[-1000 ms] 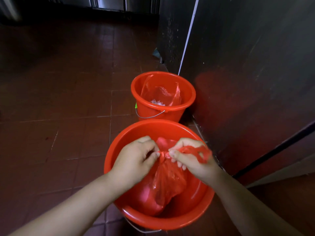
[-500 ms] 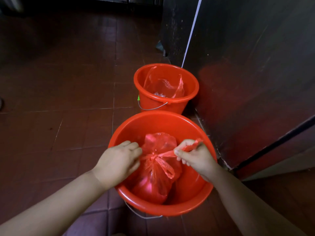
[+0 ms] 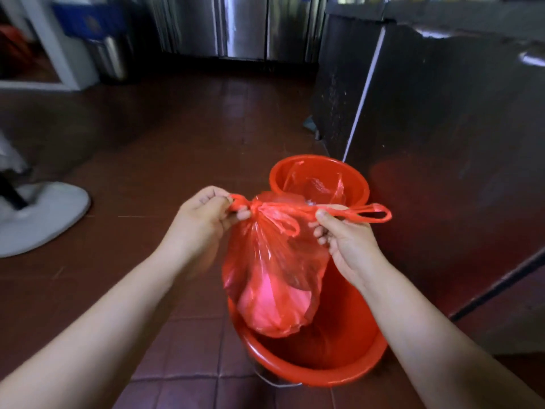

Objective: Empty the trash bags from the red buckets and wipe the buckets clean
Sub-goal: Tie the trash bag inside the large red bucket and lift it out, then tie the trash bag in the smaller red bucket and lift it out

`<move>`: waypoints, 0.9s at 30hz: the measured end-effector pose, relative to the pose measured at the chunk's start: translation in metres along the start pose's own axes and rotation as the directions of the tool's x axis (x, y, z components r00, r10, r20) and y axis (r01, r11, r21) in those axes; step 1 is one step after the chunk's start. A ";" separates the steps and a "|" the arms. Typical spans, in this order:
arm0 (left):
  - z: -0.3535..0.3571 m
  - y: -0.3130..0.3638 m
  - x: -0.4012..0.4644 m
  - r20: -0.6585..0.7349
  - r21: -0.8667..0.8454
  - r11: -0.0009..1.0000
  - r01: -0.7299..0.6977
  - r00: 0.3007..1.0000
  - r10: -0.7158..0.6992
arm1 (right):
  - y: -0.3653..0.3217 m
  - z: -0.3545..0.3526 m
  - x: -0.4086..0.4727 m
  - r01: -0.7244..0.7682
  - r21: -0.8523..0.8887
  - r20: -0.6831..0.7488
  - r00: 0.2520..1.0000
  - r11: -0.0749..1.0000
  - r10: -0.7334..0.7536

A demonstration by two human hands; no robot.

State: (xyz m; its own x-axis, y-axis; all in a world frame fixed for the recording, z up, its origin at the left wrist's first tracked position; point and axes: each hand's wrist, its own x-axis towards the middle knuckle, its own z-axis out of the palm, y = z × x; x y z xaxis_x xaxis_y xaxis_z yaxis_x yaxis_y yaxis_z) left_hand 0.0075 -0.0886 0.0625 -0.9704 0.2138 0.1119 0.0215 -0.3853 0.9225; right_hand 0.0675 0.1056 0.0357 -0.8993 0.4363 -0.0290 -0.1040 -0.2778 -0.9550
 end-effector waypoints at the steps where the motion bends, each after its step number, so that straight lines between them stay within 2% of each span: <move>1: -0.006 0.015 0.000 -0.036 -0.001 0.999 -0.045 0.998 0.045 | -0.003 0.007 -0.001 0.006 -0.010 0.017 1.000 1.000 -0.006; 6: -0.056 0.064 -0.008 -0.138 -0.008 0.989 -0.150 0.979 0.147 | 0.017 0.028 -0.008 -0.047 -0.077 0.092 0.994 0.996 0.054; 9: -0.091 0.058 -0.015 -0.180 0.112 0.986 -0.122 0.974 0.141 | 0.047 0.037 -0.012 -0.106 -0.162 0.087 0.989 0.981 0.121; 12: -0.134 0.022 -0.023 -0.259 0.307 0.951 -0.021 0.960 0.105 | 0.078 0.047 -0.013 -0.132 -0.262 0.100 0.982 0.956 0.163; 15: -0.182 -0.026 -0.036 -0.379 0.390 0.912 0.130 0.925 0.031 | 0.106 0.053 -0.012 -0.117 -0.358 0.126 0.977 0.926 0.172; 19: -0.238 -0.088 -0.060 -0.542 0.306 0.886 0.348 0.829 -0.138 | 0.137 0.056 -0.006 -0.081 -0.516 0.165 0.967 0.853 0.192; 22: -0.263 -0.123 -0.079 -0.599 0.269 0.856 0.442 0.772 -0.211 | 0.155 0.059 -0.003 -0.058 -0.607 0.190 0.958 0.793 0.216; 25: -0.271 -0.141 -0.084 -0.584 0.369 0.810 0.455 0.792 -0.179 | 0.166 0.062 -0.002 0.034 -0.699 0.200 0.968 0.715 0.150; 27: -0.269 -0.142 -0.081 -0.549 0.474 0.752 0.459 0.821 -0.155 | 0.168 0.066 -0.001 0.235 -0.791 0.282 0.959 0.566 -0.005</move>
State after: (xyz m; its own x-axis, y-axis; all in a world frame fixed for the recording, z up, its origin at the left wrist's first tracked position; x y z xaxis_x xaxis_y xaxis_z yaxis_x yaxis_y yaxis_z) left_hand 0.0179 -0.2928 -0.1770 -0.9322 -0.2580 -0.2538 -0.3151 0.2336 0.9198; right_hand 0.0226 0.0020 -0.1047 -0.9821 0.1788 0.0598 0.0657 0.6220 -0.7803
